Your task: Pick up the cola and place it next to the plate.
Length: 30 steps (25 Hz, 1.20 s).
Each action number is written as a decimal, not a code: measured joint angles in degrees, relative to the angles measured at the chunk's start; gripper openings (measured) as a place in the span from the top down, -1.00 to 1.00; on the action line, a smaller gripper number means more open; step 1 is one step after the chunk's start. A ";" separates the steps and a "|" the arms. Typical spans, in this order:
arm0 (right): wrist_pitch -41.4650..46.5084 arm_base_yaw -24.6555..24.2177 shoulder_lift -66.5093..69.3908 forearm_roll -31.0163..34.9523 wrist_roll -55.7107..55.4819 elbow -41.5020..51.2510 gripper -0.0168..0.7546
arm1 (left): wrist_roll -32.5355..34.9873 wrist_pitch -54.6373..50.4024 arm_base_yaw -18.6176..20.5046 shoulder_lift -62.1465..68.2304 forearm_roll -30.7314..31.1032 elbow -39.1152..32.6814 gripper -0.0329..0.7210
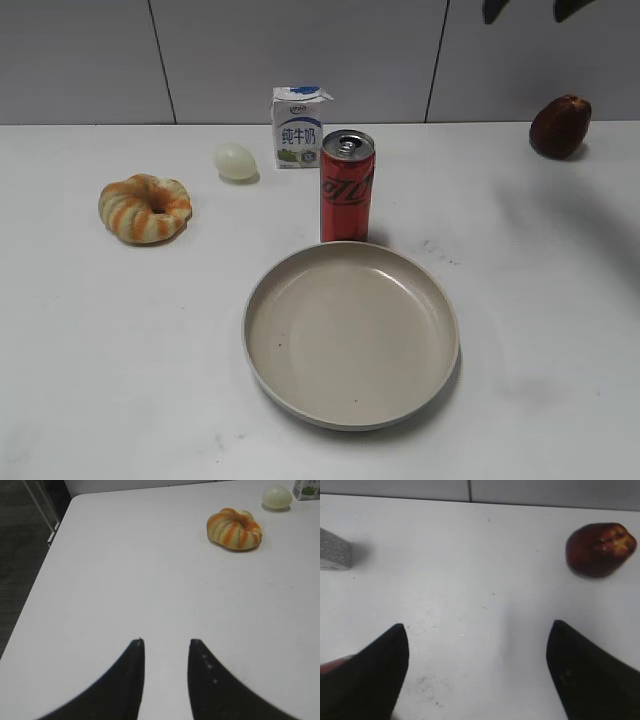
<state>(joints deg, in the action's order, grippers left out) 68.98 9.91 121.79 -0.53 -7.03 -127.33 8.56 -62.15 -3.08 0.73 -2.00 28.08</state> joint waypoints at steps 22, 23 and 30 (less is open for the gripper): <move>-5.68 -8.48 -60.80 7.34 12.10 70.28 -0.58 | 0.00 0.00 0.00 0.00 0.03 0.00 0.29; -6.68 -8.48 -64.07 7.34 12.09 73.90 -0.58 | 0.00 0.00 0.00 0.00 0.03 0.00 0.29; -9.51 -8.48 -84.50 7.34 12.26 92.51 -0.58 | 0.00 0.00 0.00 0.00 0.03 0.00 0.29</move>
<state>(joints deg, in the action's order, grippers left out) 59.46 1.43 37.30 6.81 5.22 -34.82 8.56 -62.15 -3.08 0.73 -1.97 28.08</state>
